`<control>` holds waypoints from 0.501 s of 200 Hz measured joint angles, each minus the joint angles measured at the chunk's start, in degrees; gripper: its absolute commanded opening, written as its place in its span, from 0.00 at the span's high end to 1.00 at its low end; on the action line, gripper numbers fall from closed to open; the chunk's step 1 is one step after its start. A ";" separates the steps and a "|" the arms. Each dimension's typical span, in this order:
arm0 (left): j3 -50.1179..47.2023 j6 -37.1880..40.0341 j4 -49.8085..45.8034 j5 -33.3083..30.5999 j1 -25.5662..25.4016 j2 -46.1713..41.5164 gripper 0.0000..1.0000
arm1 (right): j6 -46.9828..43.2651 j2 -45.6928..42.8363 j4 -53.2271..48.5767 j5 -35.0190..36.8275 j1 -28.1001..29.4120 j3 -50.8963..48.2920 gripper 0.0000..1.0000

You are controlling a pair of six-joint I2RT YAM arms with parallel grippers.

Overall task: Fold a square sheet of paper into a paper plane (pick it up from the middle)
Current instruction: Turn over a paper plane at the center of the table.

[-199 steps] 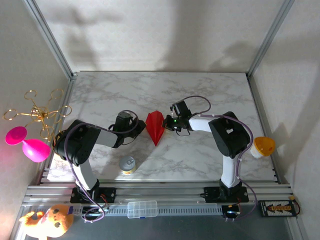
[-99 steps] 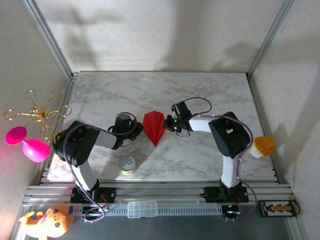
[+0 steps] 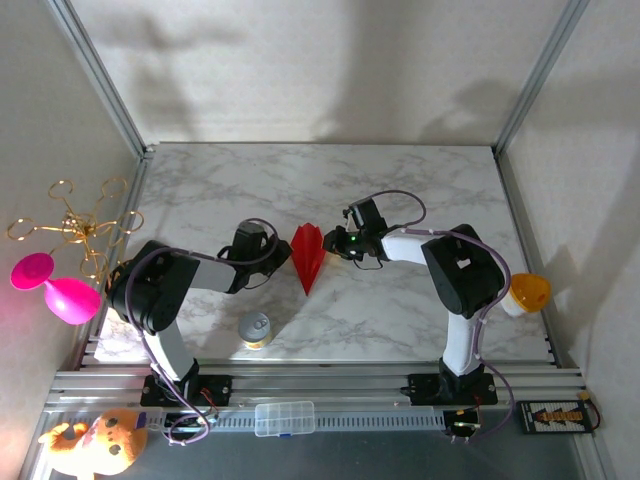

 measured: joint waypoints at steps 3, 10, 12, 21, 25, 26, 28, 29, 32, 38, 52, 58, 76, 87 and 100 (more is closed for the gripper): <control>0.11 0.11 -0.11 0.09 -0.02 0.02 1.00 | -0.13 0.00 -0.04 -0.04 0.00 0.00 0.73; 0.22 0.15 -0.31 0.17 -0.11 0.09 1.00 | -0.35 0.00 -0.04 -0.22 0.00 0.00 0.72; 0.28 0.17 -0.35 0.17 -0.11 0.13 1.00 | -0.37 0.00 -0.04 -0.31 0.00 0.00 0.72; 0.42 0.35 -0.59 0.17 -0.13 0.35 1.00 | -0.61 0.00 -0.13 -0.52 0.00 0.00 0.71; 0.48 0.37 -0.68 0.20 -0.13 0.48 1.00 | -0.79 0.00 -0.13 -0.81 0.00 0.00 0.71; 0.50 0.37 -0.74 0.20 -0.15 0.52 1.00 | -0.76 0.00 -0.15 -0.87 0.00 0.00 0.71; 0.52 0.37 -0.79 0.17 -0.17 0.57 1.00 | -0.79 0.00 -0.15 -0.92 -0.02 0.00 0.71; 0.52 0.39 -0.81 0.20 -0.17 0.63 1.00 | -0.81 0.00 -0.15 -1.01 0.00 0.00 0.71; 0.52 0.44 -0.81 0.17 -0.17 0.72 1.00 | -0.87 0.00 -0.15 -1.18 0.00 0.00 0.71; 0.55 0.55 -0.98 0.20 -0.22 0.87 1.00 | -1.01 0.00 -0.15 -1.55 -0.02 0.00 0.72; 0.55 0.55 -1.33 0.35 -0.33 1.16 1.00 | -1.16 0.02 -0.13 -2.71 0.00 0.02 0.77; 0.55 0.55 -1.38 0.37 -0.33 1.25 1.00 | -1.16 0.02 -0.13 -3.02 0.00 0.02 0.80; 0.55 0.55 -1.44 0.37 -0.33 1.46 1.00 | -1.53 0.15 -0.17 -3.91 0.00 0.07 0.88; 0.55 0.55 -1.66 0.35 -0.33 1.49 1.00 | -1.33 0.26 -0.39 -3.91 0.00 0.15 0.92; 0.55 0.55 -1.88 0.33 -0.33 1.49 1.00 | -1.46 0.28 -0.85 -3.63 -0.02 0.17 0.95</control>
